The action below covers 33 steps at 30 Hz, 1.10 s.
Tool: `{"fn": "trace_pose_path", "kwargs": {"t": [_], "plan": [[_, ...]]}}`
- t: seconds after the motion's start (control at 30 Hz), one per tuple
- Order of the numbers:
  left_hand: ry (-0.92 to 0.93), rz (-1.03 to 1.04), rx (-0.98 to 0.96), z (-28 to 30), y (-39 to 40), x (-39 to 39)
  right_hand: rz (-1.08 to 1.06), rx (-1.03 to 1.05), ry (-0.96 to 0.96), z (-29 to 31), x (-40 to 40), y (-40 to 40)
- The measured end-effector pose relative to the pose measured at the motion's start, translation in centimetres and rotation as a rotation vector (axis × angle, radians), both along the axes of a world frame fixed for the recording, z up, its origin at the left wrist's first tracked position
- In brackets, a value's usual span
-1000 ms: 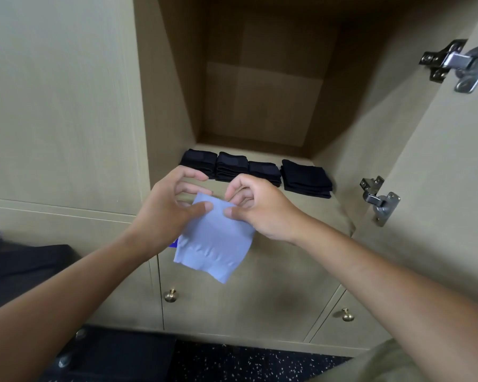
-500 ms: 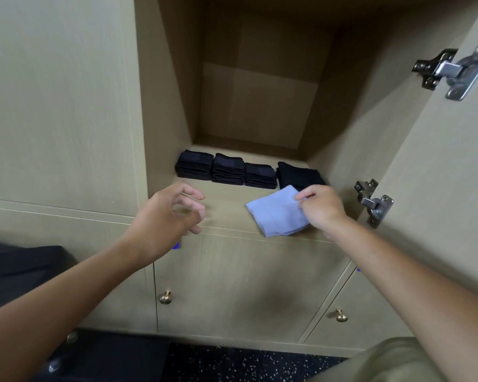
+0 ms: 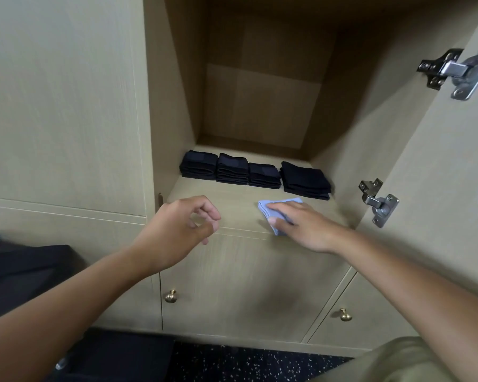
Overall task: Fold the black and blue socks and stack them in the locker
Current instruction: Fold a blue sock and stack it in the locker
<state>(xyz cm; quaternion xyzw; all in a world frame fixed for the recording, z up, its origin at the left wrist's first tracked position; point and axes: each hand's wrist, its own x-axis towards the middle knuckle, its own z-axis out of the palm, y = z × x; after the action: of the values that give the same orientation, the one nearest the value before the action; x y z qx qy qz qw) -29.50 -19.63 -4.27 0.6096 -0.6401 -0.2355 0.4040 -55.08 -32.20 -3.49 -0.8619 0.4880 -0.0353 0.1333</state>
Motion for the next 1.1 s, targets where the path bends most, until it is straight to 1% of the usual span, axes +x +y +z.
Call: {"fn": "trace_pose_path", "kwargs": {"t": [0.07, 0.13, 0.3, 0.43, 0.67, 0.9, 0.97, 1.1], "plan": [[-0.006, 0.001, 0.004, 0.0, 0.0, 0.1, -0.042, 0.102, 0.115, -0.6, 0.1, 0.3], [-0.007, 0.003, 0.005, 0.1, 0.1, 0.3, -0.105, 0.127, 0.162, -1.0, 0.4, 0.5], [-0.012, 0.016, 0.005, 0.1, 0.4, 0.5, -0.247, 0.056, 0.167, -1.7, 0.6, -0.5], [-0.035, 0.017, 0.014, 0.0, 0.8, 0.6, -0.312, 0.014, 0.141, -2.1, 0.6, -1.0], [-0.056, 0.023, 0.044, -0.1, 1.1, 0.9, -0.377, -0.009, 0.124, -2.6, 1.5, -0.7], [-0.061, 0.015, 0.05, -0.3, 1.1, 1.2, -0.384, -0.008, 0.093, -2.7, 1.6, -0.6], [-0.072, 0.017, 0.046, -0.3, 1.1, 1.2, -0.374, -0.087, 0.063, -2.7, 1.6, -0.7], [-0.111, 0.01, 0.049, -0.3, 1.2, 1.5, -0.333, -0.392, -0.112, -1.9, 2.4, -0.7]]}}
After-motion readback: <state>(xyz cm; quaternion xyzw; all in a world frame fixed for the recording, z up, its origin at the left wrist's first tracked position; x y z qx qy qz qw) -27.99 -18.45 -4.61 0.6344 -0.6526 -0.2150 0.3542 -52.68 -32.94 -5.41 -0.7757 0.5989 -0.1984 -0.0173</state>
